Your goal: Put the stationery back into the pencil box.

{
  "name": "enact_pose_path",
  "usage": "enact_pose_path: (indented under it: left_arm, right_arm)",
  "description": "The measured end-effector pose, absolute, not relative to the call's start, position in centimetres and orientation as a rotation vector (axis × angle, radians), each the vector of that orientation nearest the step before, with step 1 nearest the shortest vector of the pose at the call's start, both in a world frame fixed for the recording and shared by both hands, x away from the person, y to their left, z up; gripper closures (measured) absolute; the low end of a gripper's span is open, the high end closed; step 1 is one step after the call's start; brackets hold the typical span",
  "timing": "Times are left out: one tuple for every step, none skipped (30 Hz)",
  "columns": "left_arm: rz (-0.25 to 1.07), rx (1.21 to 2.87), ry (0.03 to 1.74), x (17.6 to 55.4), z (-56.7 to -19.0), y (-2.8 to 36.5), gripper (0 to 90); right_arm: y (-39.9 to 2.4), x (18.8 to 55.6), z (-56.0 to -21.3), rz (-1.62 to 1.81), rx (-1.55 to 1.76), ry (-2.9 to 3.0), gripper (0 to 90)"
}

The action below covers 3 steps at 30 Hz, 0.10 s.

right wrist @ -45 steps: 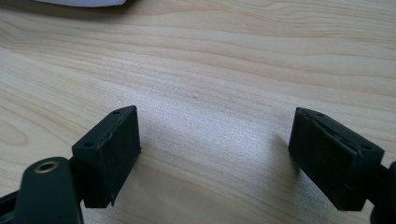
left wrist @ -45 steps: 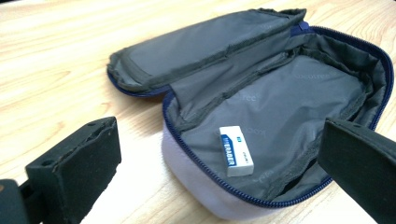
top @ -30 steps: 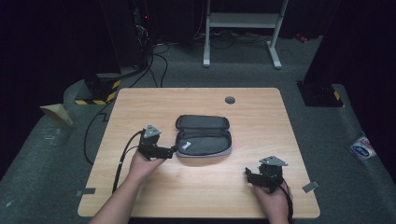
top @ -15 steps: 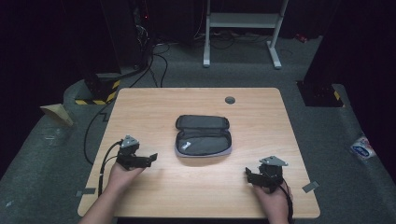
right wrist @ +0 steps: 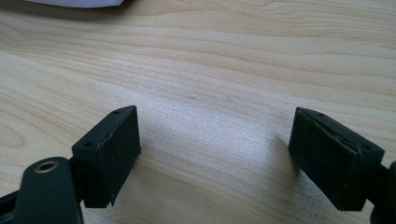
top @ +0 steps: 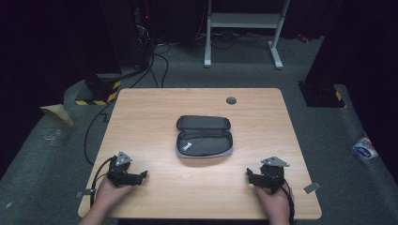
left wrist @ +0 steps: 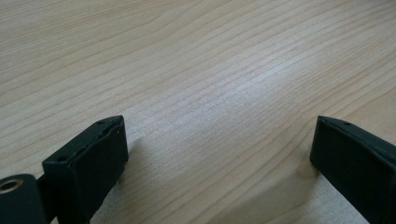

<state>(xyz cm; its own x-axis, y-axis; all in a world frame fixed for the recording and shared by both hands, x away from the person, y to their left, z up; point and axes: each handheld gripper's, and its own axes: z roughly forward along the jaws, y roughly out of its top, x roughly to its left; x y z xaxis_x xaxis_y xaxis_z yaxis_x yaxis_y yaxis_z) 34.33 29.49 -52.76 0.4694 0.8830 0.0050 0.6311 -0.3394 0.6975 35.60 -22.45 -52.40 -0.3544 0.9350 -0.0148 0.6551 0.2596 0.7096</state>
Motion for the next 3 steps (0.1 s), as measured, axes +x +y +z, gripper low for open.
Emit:
enact_pose_path:
  left_arm:
    - [0.516, 2.085, 1.245, 34.27, -52.80, 29.53, 4.9]
    - [0.518, 2.084, 1.243, 34.26, -52.82, 29.54, 5.0]
    - [0.521, 2.082, 1.241, 34.21, -52.84, 29.56, 5.1]
  right_arm:
    - [-22.45, 35.60, -52.41, 0.862, 1.441, 2.100, 16.1]
    - [-22.44, 35.60, -52.41, 0.862, 1.441, 2.100, 16.2]
    - [-22.44, 35.60, -52.41, 0.862, 1.441, 2.100, 16.2]
